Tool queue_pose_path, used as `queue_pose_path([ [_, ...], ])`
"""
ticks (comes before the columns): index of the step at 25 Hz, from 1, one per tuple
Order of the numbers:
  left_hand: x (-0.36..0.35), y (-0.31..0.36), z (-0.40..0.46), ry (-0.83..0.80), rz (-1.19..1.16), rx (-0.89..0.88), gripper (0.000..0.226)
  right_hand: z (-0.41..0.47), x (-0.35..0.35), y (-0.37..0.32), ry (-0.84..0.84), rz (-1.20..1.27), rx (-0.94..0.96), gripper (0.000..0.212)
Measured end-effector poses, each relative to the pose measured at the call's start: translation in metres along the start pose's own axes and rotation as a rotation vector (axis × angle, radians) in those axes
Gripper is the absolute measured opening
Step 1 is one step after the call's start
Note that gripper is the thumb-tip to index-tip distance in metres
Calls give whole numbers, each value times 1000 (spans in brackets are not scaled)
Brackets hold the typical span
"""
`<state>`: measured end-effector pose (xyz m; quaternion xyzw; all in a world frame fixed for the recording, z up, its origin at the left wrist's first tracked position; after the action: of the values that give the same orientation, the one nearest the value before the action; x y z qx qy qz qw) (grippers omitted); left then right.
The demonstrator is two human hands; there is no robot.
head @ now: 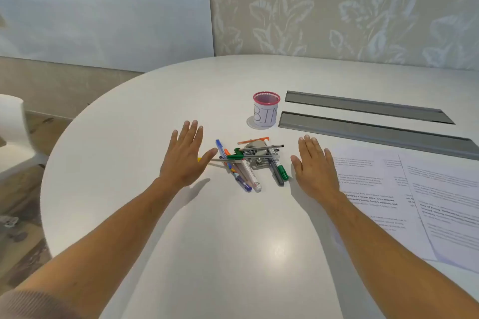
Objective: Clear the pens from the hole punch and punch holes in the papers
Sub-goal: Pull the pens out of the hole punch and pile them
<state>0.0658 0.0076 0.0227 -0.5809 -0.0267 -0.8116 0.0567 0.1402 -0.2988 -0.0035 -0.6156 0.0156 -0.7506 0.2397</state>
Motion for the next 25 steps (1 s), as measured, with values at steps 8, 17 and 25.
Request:
queue_pose_path([
  [8,-36,14,-19,-190,-95,-28,60,-12,-29,9,-159,64,-38,51],
  [17,-34,12,-18,-51,-216,72,29,-13,-36,13,-176,56,-37,50],
  [25,-31,13,-20,9,-256,51,20,-12,-37,15,-155,74,-38,50],
])
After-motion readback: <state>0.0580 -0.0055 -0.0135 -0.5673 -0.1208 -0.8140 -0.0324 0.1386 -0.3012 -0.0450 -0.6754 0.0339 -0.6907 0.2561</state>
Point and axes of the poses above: each hand's wrist, its own z-axis towards the middle knuckle, its own x-axis out of the back of the hand, y = z × x, the point moved 7 cm from there along z, towards the middle knuckle, and after that the axes turned 7 degrees about z, right-handed, at the moved point
